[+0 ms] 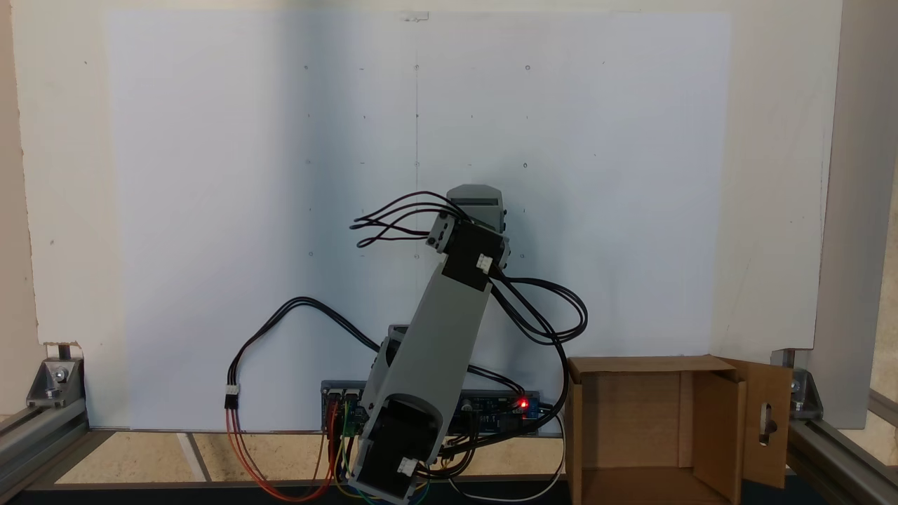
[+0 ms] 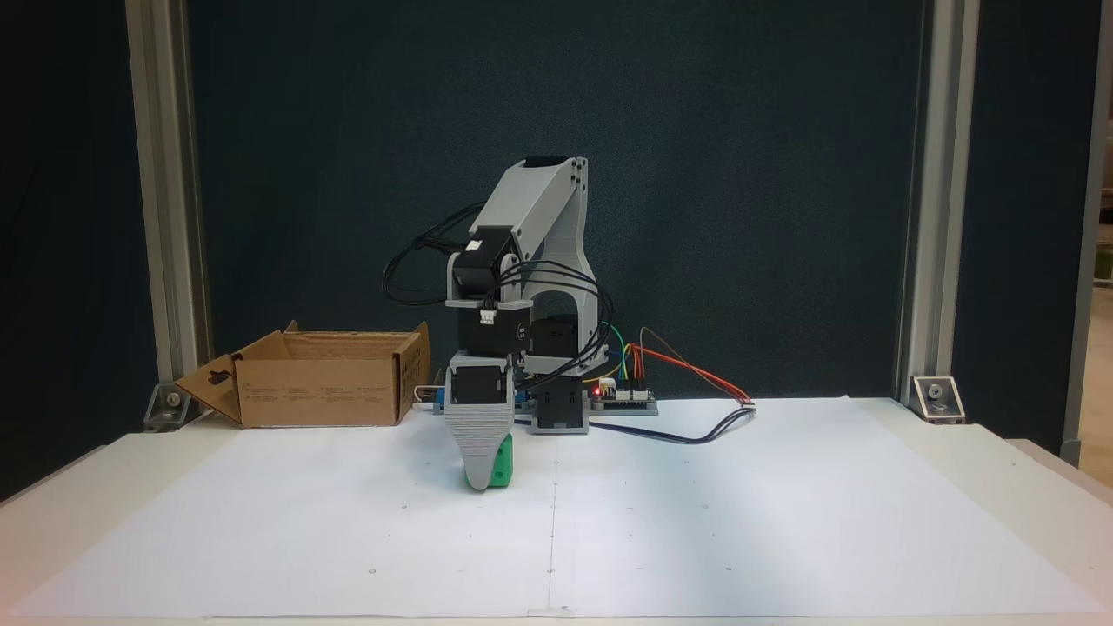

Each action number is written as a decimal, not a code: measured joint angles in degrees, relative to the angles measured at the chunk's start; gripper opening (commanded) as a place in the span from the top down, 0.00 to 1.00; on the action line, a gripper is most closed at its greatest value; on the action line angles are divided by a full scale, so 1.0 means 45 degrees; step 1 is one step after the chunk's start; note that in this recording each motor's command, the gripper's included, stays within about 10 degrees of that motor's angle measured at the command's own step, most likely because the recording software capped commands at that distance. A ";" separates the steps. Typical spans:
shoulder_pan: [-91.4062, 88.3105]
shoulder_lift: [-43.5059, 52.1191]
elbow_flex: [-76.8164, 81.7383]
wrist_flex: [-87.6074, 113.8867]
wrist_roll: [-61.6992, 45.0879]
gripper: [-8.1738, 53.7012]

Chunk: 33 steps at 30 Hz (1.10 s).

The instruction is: Grasp a green dice and put it in the bin.

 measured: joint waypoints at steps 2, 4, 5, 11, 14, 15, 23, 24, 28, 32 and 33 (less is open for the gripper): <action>0.0078 0.0000 0.0000 -0.0020 -0.0020 0.68; 0.0098 0.0000 0.0000 -0.0039 -0.0020 0.68; 0.0059 0.0039 0.0020 -0.0039 -0.0020 0.68; -0.1074 0.2617 -0.1562 0.2344 0.0801 0.68; -0.1660 0.3398 -0.4102 0.4434 0.1758 0.68; -0.1836 0.3555 -0.4922 0.5215 0.2012 0.68; -0.1621 0.3789 -0.8281 0.9082 0.2520 0.68; -0.1250 0.3789 -0.8301 0.9082 0.2520 0.68; 0.1465 0.3789 -0.8301 0.8887 0.2422 0.68; 0.5156 0.3125 -0.8301 0.7812 0.2207 0.68; 0.6094 0.2832 -0.8301 0.7559 0.2051 0.68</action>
